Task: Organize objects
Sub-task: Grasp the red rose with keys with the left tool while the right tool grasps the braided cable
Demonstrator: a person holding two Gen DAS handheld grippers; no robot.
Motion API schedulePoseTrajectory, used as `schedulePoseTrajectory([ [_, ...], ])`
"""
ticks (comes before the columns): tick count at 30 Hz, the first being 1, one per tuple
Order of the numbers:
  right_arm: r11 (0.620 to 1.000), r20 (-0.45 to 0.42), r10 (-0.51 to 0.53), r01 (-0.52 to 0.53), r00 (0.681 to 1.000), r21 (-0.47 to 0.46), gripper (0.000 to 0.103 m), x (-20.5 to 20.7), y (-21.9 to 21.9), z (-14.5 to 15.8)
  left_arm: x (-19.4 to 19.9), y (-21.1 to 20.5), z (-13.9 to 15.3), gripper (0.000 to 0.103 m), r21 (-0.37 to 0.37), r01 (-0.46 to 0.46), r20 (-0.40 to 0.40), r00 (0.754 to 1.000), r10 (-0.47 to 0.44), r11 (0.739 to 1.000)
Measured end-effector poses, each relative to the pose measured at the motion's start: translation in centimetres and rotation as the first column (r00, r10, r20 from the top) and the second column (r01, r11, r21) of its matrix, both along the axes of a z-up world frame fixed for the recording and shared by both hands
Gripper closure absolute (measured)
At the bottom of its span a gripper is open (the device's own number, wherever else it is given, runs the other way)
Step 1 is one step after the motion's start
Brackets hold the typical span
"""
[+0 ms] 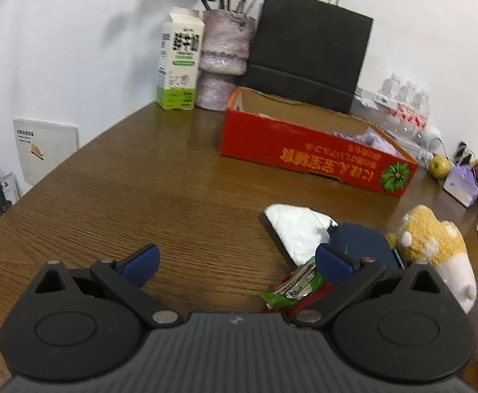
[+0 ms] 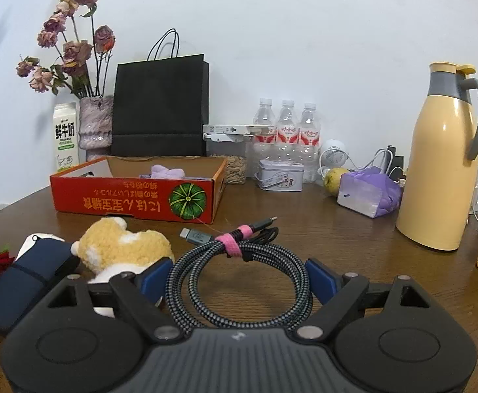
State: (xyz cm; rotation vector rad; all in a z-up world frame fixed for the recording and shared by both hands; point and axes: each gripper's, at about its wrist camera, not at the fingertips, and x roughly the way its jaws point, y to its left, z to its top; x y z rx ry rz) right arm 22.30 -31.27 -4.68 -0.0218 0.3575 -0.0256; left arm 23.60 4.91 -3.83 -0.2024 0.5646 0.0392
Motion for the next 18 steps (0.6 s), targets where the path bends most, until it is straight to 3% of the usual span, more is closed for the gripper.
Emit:
schedulePoseTrajectory([
  [5, 1.0, -0.002, -0.005, 0.005, 1.0, 0.004, 0.016, 0.0, 0.1, -0.1, -0.9, 0.0, 0.1, 0.0, -0.039, 0.053, 0.054, 0.997, -0.051, 0.998],
  [8, 1.0, -0.006, -0.003, 0.003, 1.0, 0.007, 0.016, 0.1, 0.2, -0.1, -1.2, -1.5, 0.2, 0.0, 0.008, 0.11, 0.076, 0.991, -0.11, 0.994],
  [11, 1.0, -0.002, 0.002, -0.002, 1.0, 0.001, 0.016, 0.0, 0.4, -0.1, -0.5, -2.5, -0.4, 0.0, 0.045, 0.108, 0.032, 0.993, -0.11, 0.993],
  [15, 1.0, 0.004, 0.005, -0.005, 1.0, -0.002, 0.017, 0.0, 0.6, 0.0, 0.5, -2.3, -1.1, 0.001, 0.021, 0.076, -0.029, 0.997, -0.076, 0.997],
  [16, 1.0, 0.003, 0.006, -0.006, 1.0, -0.001, 0.017, 0.0, 0.5, 0.0, 0.5, -2.0, -1.3, 0.002, 0.005, 0.072, -0.034, 0.997, -0.072, 0.997],
  [18, 1.0, 0.005, 0.006, -0.006, 1.0, 0.001, 0.017, 0.0, 0.6, 0.0, 0.5, -1.5, -1.4, 0.015, -0.024, 0.067, -0.033, 0.997, -0.068, 0.997],
])
